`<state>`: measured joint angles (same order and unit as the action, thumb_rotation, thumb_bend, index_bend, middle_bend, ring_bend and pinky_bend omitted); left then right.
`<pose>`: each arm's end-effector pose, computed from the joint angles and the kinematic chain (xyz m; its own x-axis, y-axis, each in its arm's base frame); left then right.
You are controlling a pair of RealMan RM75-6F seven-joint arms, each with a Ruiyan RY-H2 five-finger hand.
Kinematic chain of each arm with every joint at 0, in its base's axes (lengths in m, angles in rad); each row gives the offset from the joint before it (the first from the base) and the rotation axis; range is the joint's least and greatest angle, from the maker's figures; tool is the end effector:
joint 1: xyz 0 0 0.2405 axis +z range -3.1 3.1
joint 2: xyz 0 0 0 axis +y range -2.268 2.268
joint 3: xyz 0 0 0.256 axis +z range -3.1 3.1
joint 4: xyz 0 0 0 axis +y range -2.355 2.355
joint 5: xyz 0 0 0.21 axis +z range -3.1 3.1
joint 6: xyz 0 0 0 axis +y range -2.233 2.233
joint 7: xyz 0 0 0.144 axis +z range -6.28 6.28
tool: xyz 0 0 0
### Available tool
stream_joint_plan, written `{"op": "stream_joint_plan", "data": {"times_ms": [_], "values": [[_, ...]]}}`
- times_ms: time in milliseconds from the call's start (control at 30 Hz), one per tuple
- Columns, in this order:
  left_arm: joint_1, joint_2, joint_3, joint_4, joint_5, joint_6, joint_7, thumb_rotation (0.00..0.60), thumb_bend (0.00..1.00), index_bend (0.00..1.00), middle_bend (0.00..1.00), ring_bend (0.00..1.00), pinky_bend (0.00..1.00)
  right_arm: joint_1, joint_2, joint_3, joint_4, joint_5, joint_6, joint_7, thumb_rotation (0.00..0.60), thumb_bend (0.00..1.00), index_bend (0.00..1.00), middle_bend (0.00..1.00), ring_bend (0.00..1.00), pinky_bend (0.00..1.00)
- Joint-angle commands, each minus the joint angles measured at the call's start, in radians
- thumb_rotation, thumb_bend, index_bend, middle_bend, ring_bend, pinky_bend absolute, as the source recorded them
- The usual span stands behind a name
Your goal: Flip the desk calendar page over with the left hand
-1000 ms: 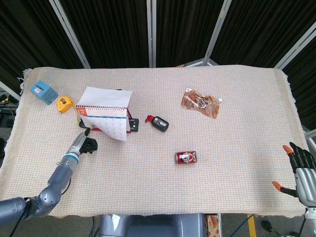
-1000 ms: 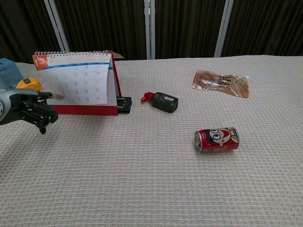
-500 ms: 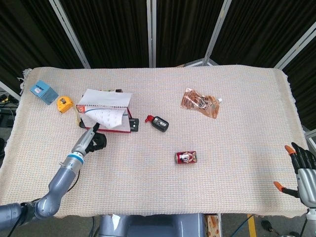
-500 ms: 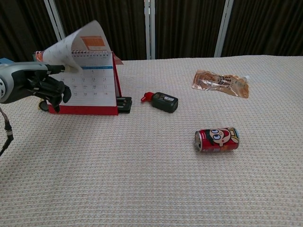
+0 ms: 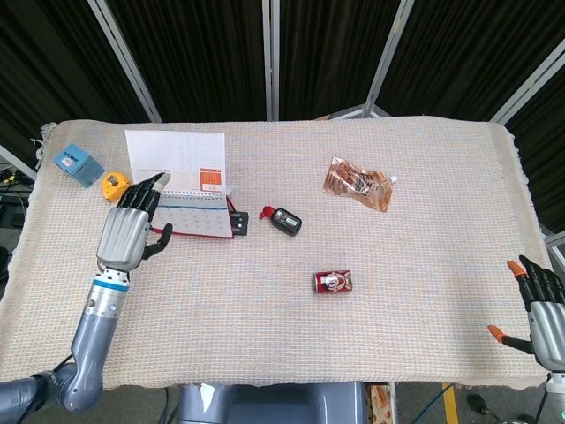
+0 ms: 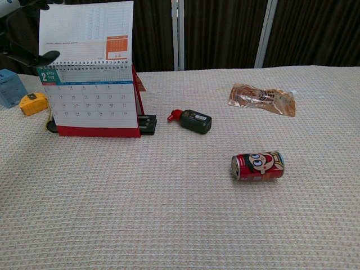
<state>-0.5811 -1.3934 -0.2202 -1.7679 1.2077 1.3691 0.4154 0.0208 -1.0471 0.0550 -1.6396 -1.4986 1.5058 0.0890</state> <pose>-0.1435 0.3120 0.0800 0.3087 -0.0811 0.9477 0.9134 -0.2526 -0.3192 -0.3200 -0.1619 0.1831 0.3537 0.0035 0.9353 -0.9343 0.0495 0.3531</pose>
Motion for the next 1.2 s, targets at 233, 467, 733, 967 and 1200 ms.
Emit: {"op": "stream_joint_plan", "data": {"times_ms": [233, 467, 733, 967, 1200], "values": [[-0.107, 0.102, -0.049, 0.022, -0.343, -0.265, 0.185, 0.6, 0.08, 0.0, 0.0, 0.0, 0.0, 0.003, -0.003, 0.003, 0.01, 0.015, -0.013, 0.003, 0.6, 0.02, 0.0, 0.0, 0.0, 0.0], [-0.154, 0.117, -0.05, 0.094, -0.451, -0.353, 0.202, 0.6, 0.08, 0.0, 0.0, 0.0, 0.0, 0.005, -0.006, 0.004, 0.014, 0.02, -0.018, 0.003, 0.6, 0.02, 0.0, 0.0, 0.0, 0.0], [-0.206, 0.119, -0.028, 0.151, -0.576, -0.467, 0.212, 0.6, 0.08, 0.0, 0.0, 0.0, 0.0, 0.005, -0.007, 0.007, 0.017, 0.028, -0.021, 0.005, 0.6, 0.02, 0.0, 0.0, 0.0, 0.0], [-0.195, 0.13, -0.007, 0.135, -0.54, -0.459, 0.156, 0.6, 0.09, 0.0, 0.0, 0.0, 0.02, 0.001, -0.01, 0.003, 0.018, 0.01, -0.006, 0.003, 0.6, 0.02, 0.0, 0.0, 0.0, 0.0], [-0.055, 0.15, 0.032, 0.057, -0.229, -0.227, -0.014, 0.6, 0.1, 0.0, 0.0, 0.0, 0.0, -0.001, -0.012, 0.004, 0.021, -0.003, 0.009, 0.003, 0.6, 0.02, 0.0, 0.0, 0.0, 0.0]]}}
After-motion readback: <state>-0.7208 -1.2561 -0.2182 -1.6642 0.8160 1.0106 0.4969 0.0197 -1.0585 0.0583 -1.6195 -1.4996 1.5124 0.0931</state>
